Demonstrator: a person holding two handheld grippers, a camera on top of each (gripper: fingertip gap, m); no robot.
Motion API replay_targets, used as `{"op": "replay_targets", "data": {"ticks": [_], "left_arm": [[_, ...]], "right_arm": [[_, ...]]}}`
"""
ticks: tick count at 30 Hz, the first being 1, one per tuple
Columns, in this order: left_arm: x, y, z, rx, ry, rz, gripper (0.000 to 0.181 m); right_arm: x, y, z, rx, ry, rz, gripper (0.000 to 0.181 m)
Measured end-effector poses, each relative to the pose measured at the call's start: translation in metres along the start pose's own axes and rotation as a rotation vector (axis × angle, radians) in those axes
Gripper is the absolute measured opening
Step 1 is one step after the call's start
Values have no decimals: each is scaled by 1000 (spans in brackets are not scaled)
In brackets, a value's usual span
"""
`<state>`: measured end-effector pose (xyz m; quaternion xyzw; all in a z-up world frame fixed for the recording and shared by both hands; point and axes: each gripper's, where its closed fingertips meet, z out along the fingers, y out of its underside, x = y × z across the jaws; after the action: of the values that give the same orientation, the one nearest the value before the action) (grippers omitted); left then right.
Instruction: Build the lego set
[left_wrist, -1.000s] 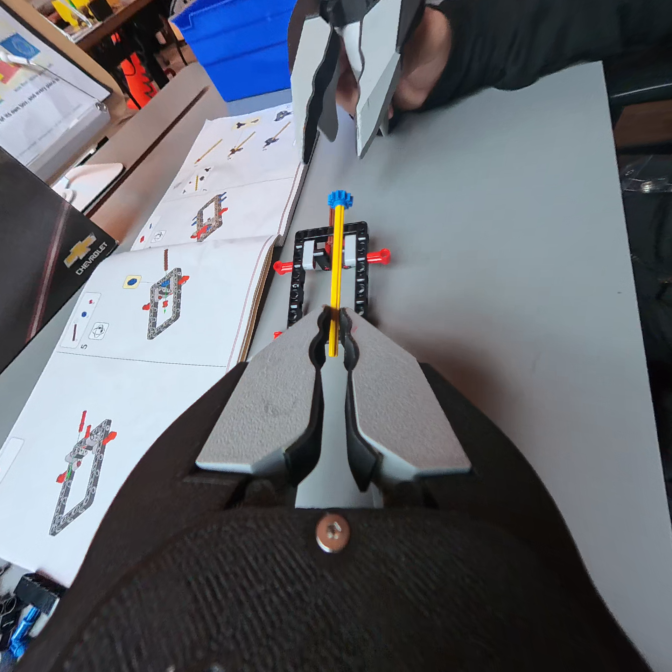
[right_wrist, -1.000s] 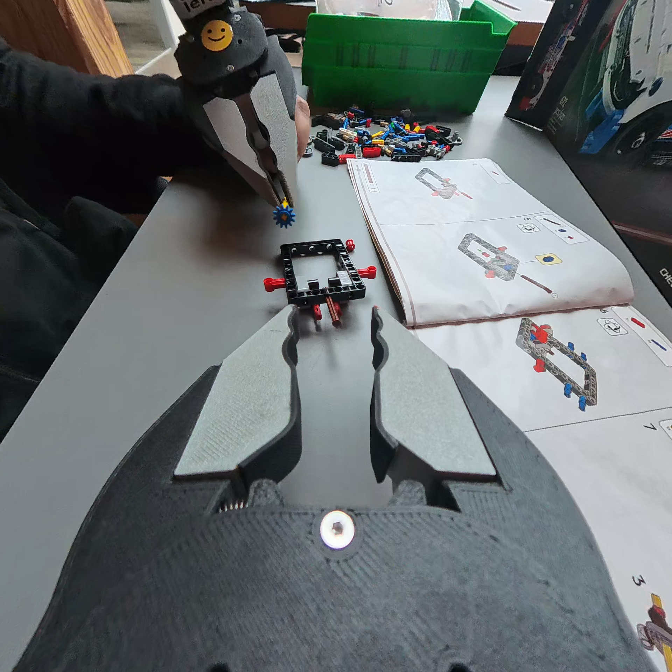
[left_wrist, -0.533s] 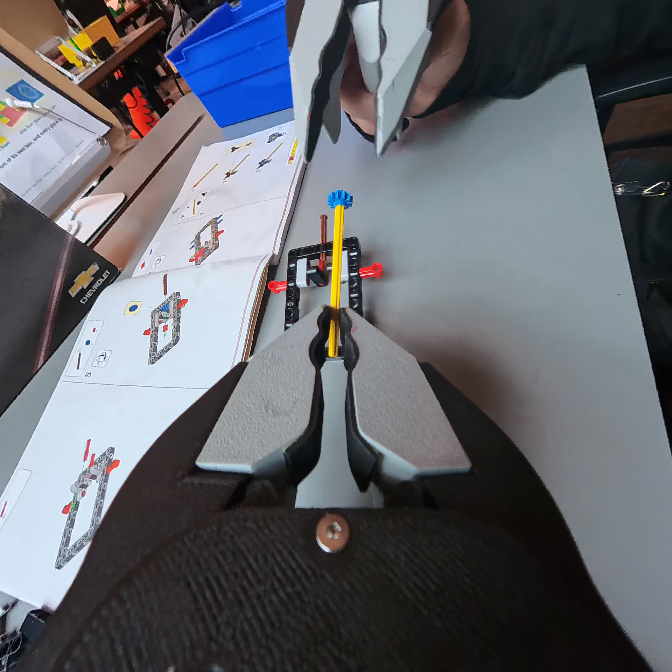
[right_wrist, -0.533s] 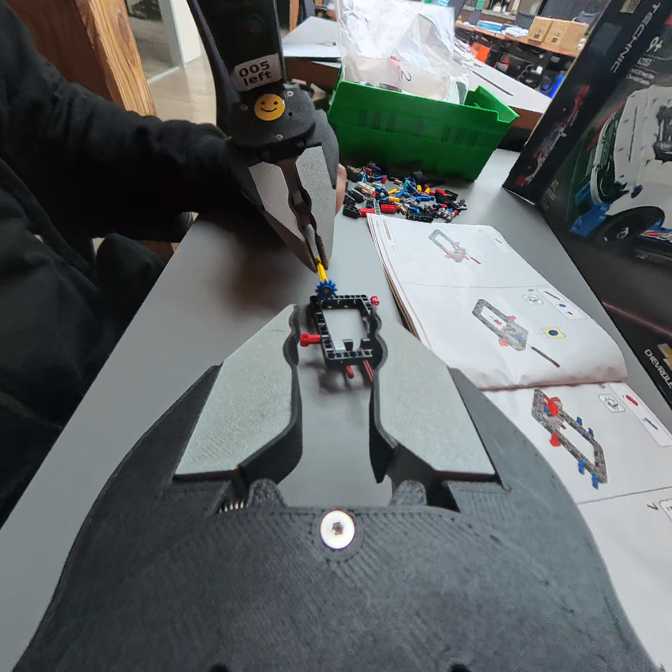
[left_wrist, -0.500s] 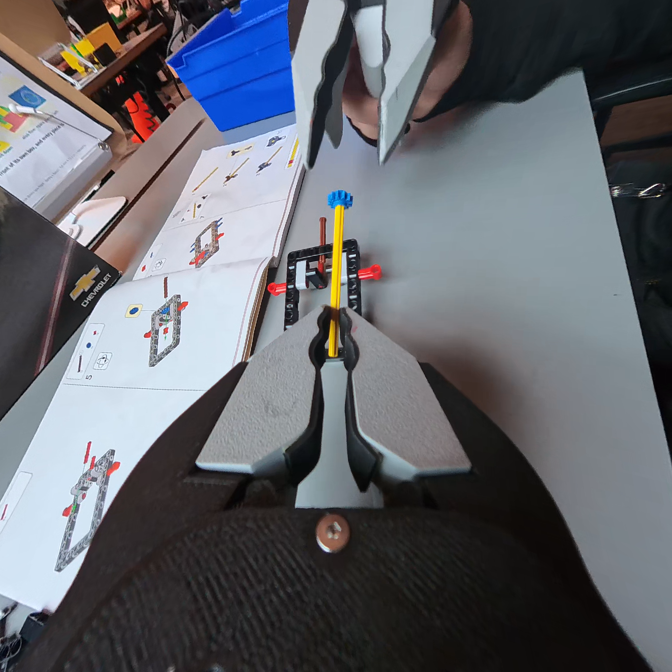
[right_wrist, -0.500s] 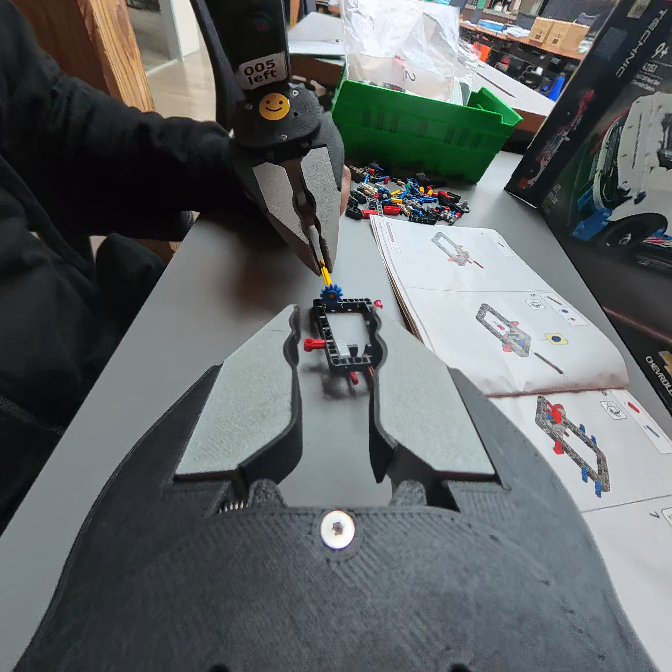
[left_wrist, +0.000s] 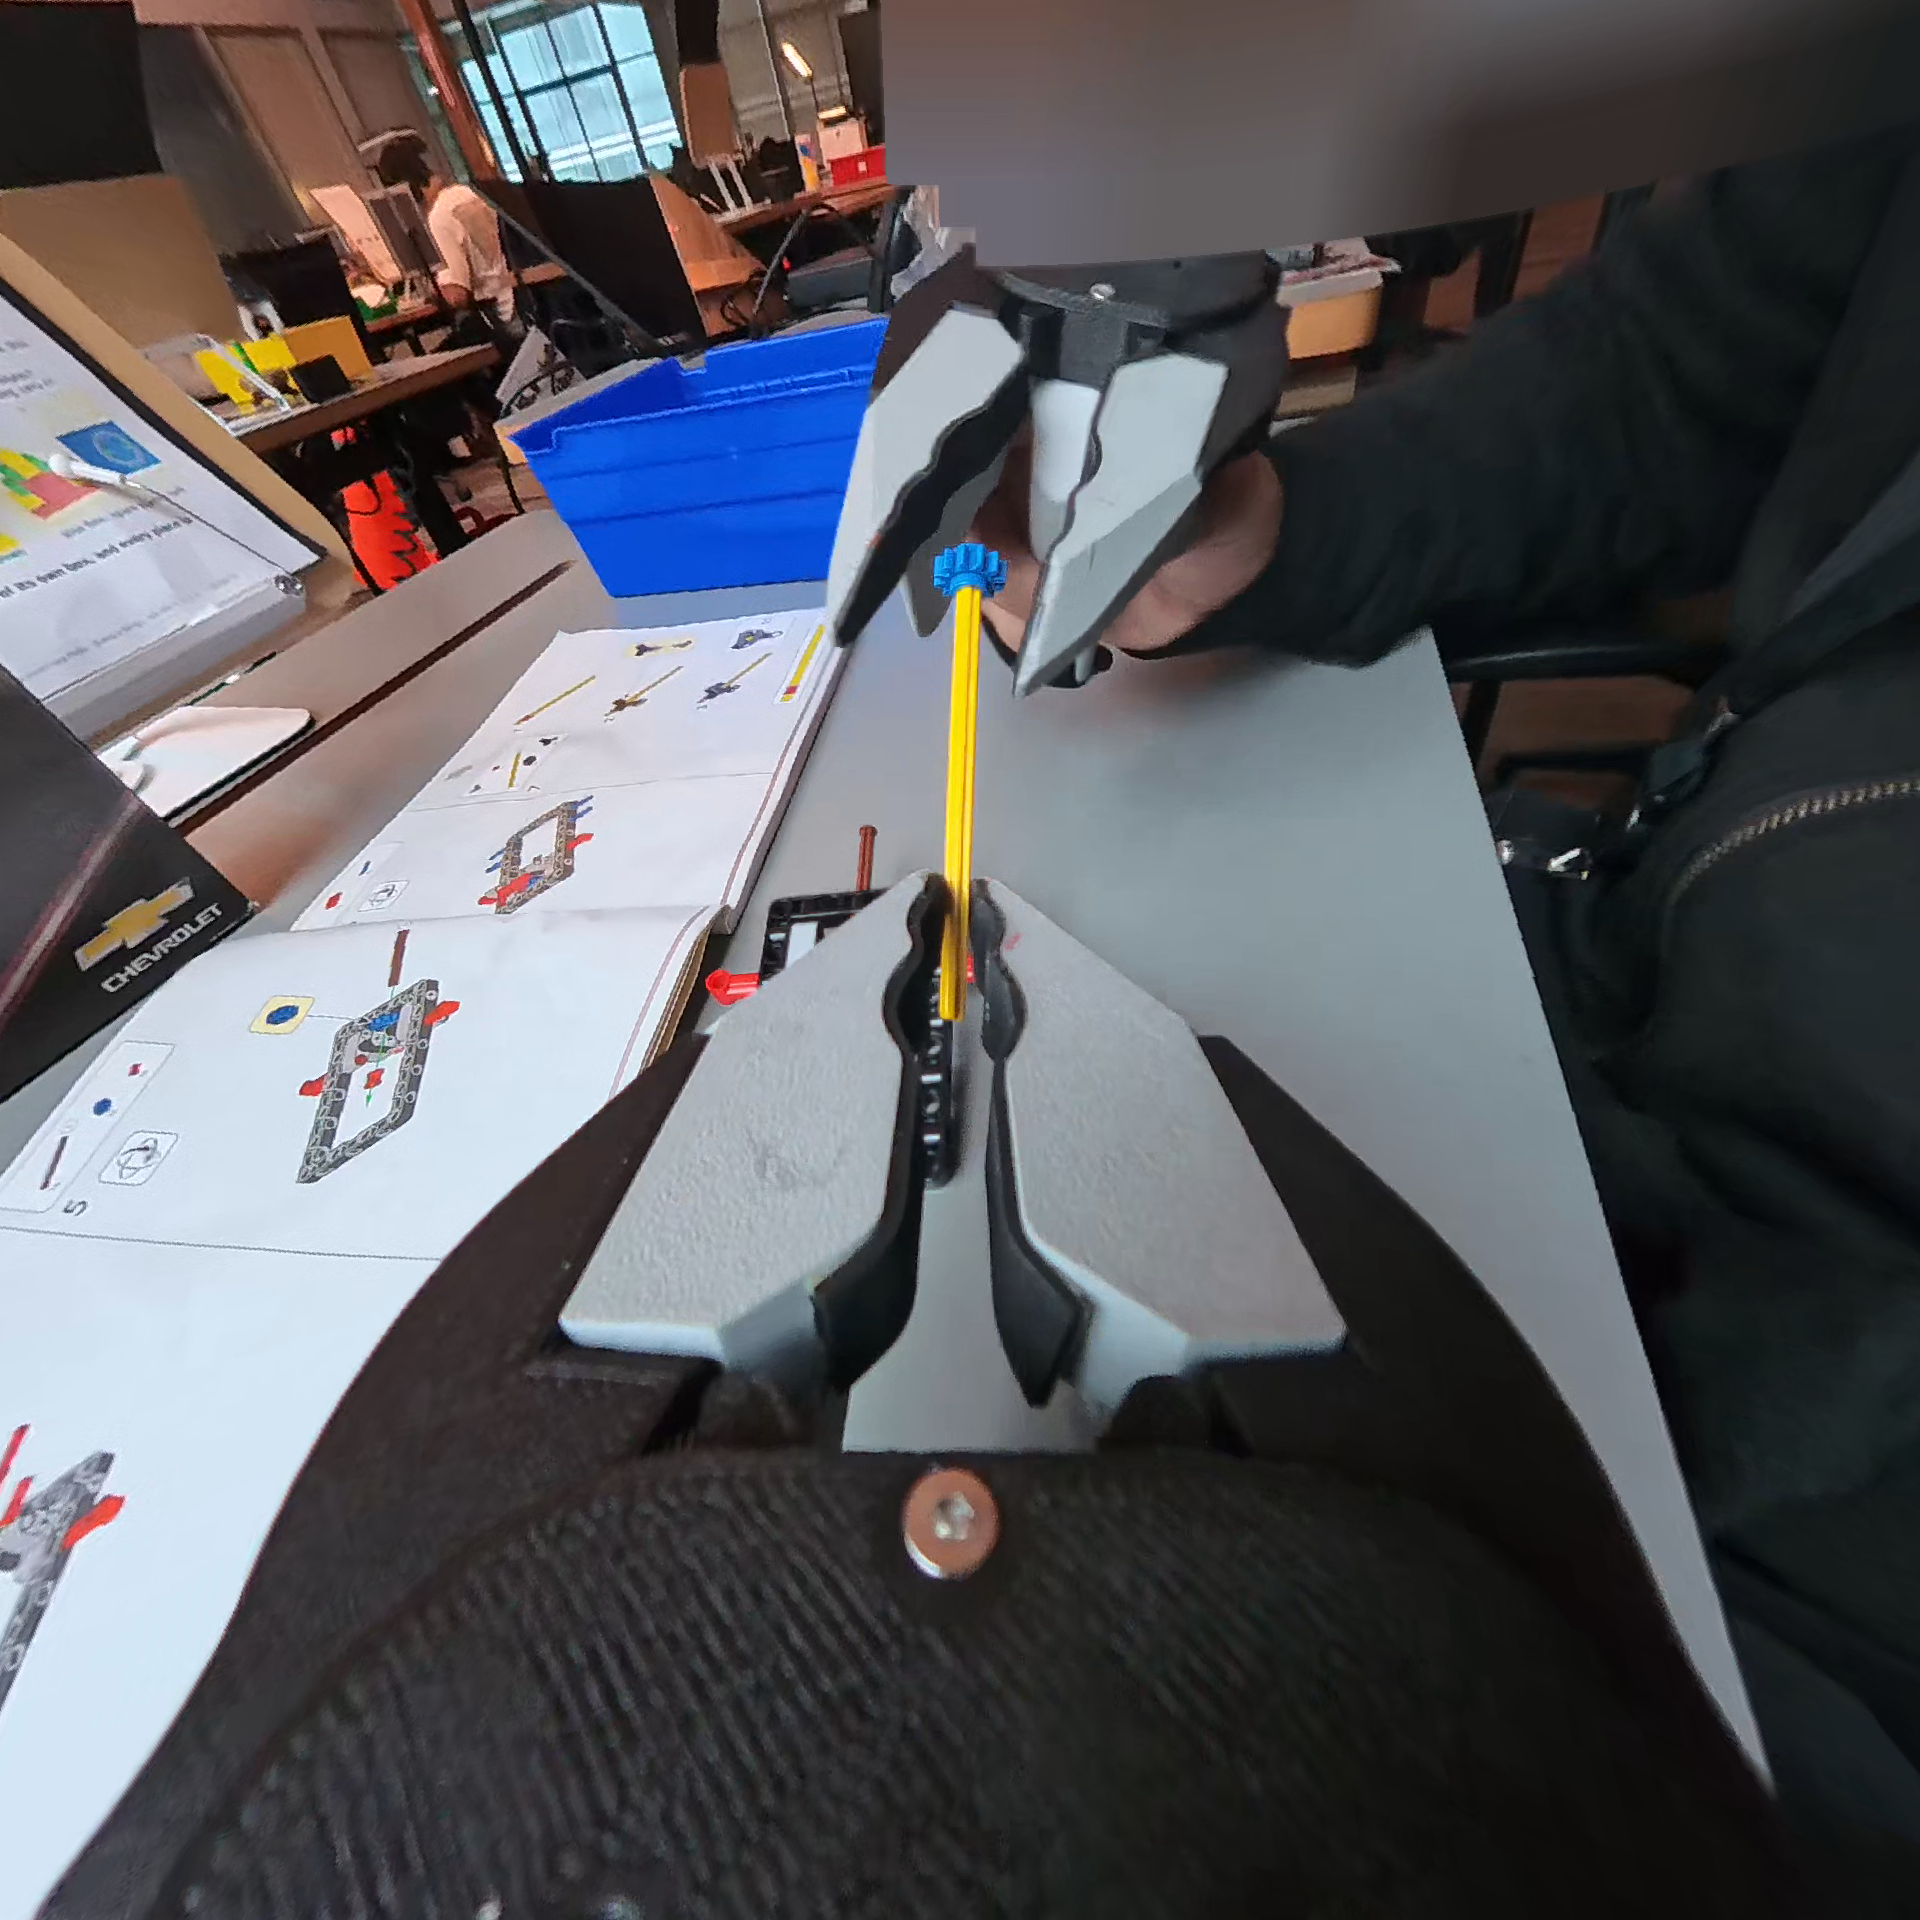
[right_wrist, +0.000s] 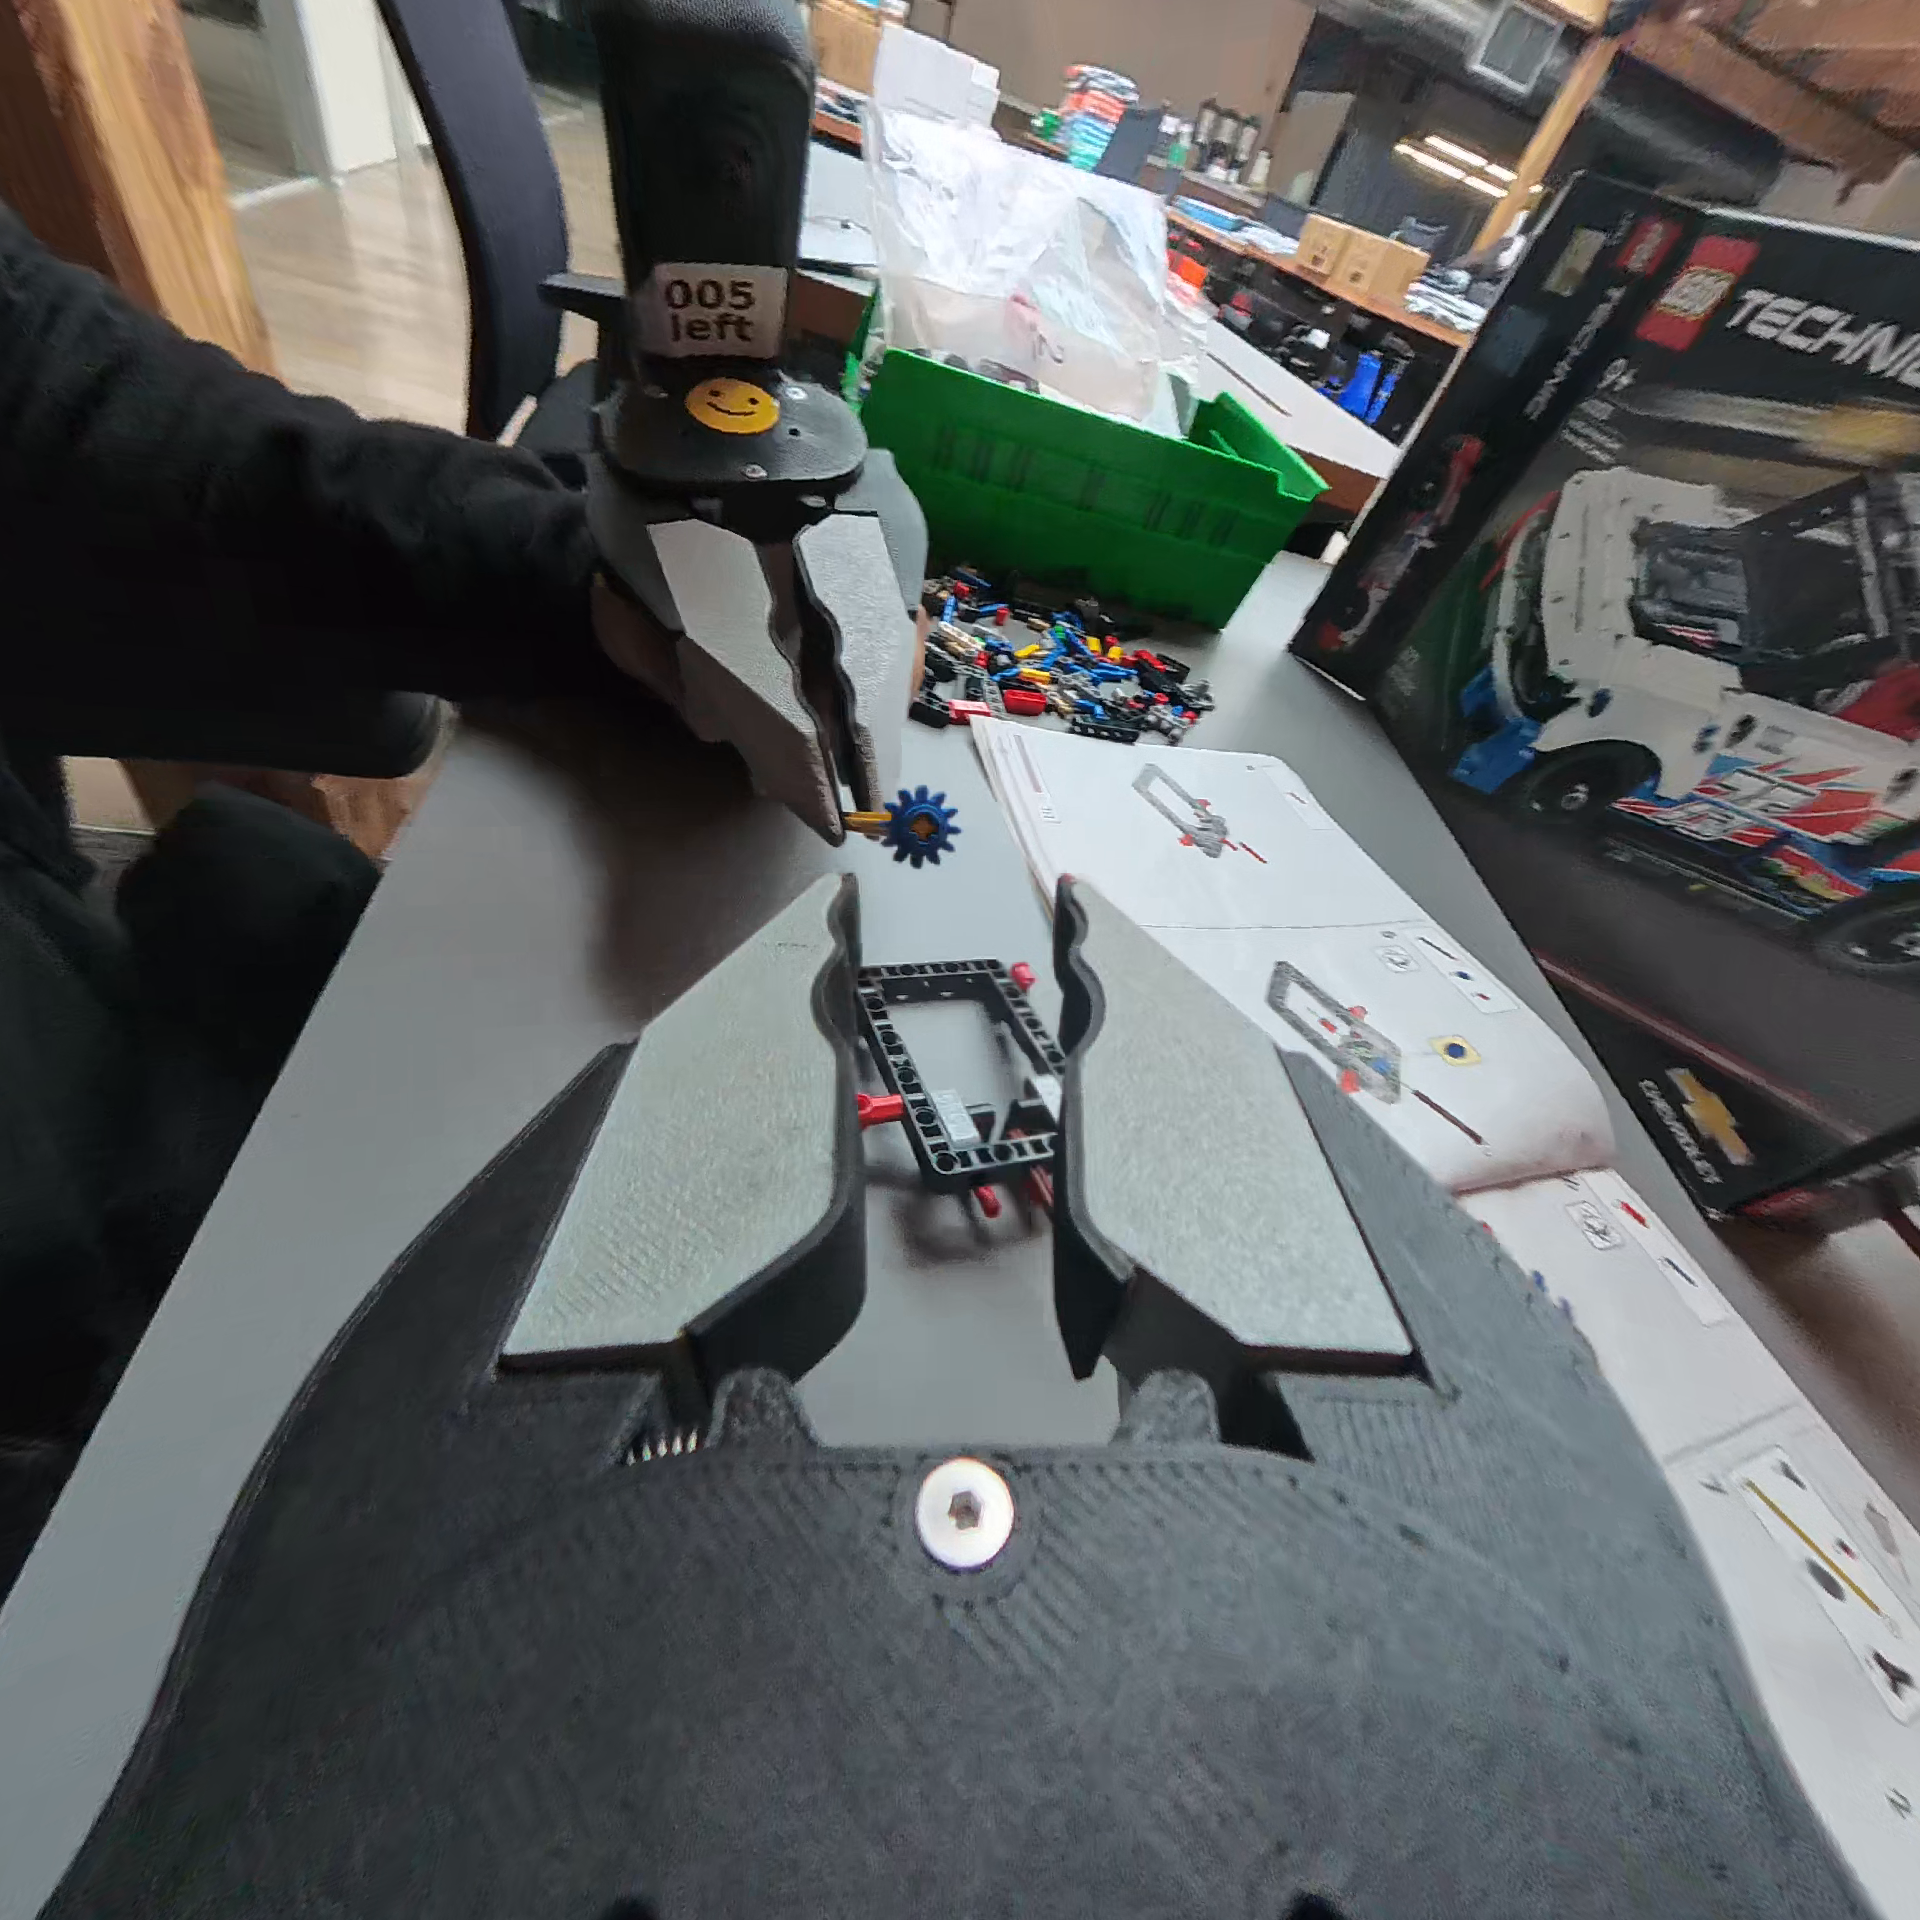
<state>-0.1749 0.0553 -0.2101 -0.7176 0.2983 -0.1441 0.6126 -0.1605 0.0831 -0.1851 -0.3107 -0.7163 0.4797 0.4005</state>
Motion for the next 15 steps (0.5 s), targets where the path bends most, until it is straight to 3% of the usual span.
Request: {"op": "replay_targets", "data": {"ticks": [7,15], "left_arm": [[5,-19,7,116,43,-174,3],[1,-21,6,131,34,-197,3]], "right_arm": [[9,-3,-6,-9,116,-94,31],[-5,-8,-4,42,19,-36,32]]}}
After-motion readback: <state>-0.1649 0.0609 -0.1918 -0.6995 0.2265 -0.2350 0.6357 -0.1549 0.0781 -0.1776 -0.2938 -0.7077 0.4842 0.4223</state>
